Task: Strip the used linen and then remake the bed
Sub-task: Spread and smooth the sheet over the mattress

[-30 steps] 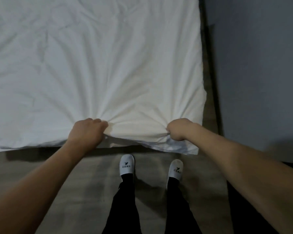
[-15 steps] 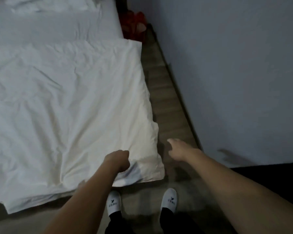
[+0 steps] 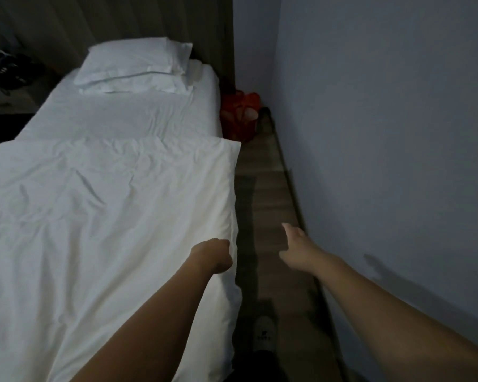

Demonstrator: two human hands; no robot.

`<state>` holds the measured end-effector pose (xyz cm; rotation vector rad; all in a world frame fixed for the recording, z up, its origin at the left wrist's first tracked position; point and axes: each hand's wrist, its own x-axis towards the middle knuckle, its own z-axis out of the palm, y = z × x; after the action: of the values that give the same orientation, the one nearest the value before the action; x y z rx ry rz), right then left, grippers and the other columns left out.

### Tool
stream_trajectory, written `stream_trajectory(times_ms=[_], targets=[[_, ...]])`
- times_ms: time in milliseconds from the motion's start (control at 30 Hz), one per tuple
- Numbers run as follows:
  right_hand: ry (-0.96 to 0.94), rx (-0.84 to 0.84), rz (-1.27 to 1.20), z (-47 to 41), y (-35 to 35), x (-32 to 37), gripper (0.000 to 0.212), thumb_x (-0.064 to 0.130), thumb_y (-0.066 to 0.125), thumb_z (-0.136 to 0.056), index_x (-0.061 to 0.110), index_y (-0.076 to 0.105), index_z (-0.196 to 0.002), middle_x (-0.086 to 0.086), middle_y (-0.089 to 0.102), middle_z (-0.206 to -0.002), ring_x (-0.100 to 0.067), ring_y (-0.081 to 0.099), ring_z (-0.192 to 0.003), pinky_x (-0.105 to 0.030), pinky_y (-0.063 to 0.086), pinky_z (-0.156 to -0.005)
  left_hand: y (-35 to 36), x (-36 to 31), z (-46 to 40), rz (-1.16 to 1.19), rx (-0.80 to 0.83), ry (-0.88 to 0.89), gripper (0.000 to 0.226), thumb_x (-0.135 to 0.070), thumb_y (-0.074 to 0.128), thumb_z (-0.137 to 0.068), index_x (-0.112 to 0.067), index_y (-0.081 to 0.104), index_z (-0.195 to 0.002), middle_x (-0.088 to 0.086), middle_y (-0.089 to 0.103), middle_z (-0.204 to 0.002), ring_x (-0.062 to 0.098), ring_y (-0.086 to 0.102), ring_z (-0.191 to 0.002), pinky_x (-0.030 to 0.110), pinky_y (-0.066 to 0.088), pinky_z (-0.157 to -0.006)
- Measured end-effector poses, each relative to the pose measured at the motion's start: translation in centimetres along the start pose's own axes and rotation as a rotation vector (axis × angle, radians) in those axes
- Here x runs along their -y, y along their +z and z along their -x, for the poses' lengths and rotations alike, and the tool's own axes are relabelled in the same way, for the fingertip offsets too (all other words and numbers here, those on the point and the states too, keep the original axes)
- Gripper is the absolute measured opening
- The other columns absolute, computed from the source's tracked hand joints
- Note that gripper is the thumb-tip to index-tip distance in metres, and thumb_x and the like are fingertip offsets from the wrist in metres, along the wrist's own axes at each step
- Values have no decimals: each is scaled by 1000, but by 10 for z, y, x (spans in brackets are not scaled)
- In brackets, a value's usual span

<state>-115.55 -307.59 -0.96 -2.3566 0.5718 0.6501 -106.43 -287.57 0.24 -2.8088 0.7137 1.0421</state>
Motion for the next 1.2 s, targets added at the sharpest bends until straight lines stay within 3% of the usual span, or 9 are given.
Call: stream_trajectory(times_ms=[67,267,467,633,800,933,1067,1200], targets=[[-6,-3,-22,-33,-27,1,86,27,54,-93,29,-7,-154,-1,1,-162,-28,13,-147,-46,22,-119,-13,-7,-35,-83,28,-8,36,-25,50,-97,-16,54,-131,2,61,-113,17,59,-94,27,43,-73],[-12,36,15,-121,-110,7,92,30,56,-89,32,-11,-153,-3,0,-162,-29,14,-147,-47,22,-118,-79,-27,-122,-24,156,-16,39,-28,51,-96,-16,53,-134,5,59,-124,18,57,-105,28,45,-79],[-81,89,82,-235,-193,32,90,25,55,-91,28,-10,-153,-4,-2,-162,-29,12,-147,-46,22,-119,-166,-18,-215,99,-11,-148,37,-31,49,-95,-16,54,-129,4,56,-128,22,55,-114,30,40,-80],[-151,173,183,-336,-238,77,90,24,58,-90,31,-5,-154,-2,2,-162,-28,16,-146,-48,26,-117,-202,0,-271,304,-135,-300,53,-28,48,-91,-19,36,-142,8,46,-136,30,50,-119,40,47,-90],[-194,296,255,-454,-244,134,83,26,56,-92,29,3,-154,-1,5,-161,-26,17,-146,-44,24,-116,-202,24,-346,539,-228,-417,75,-29,50,-88,-23,11,-151,4,27,-150,32,36,-131,45,44,-94],[-207,336,243,-571,-221,164,77,32,54,-91,27,10,-153,-5,18,-158,-28,30,-139,-43,31,-112,-184,42,-430,616,-165,-500,83,-37,53,-89,-25,2,-153,4,10,-159,31,22,-141,49,40,-102],[-143,401,226,-681,-186,165,88,40,64,-77,22,20,-151,-8,32,-152,-29,41,-131,-45,40,-106,-158,46,-500,620,-60,-552,88,-55,51,-86,-28,0,-152,4,1,-160,32,11,-144,55,33,-106],[-83,482,227,-759,-164,173,117,46,80,-71,24,2,-154,-5,18,-159,-31,26,-142,-47,28,-114,-135,46,-549,686,56,-655,91,-62,43,-86,-28,-8,-153,5,-12,-161,38,-5,-147,64,19,-110]])
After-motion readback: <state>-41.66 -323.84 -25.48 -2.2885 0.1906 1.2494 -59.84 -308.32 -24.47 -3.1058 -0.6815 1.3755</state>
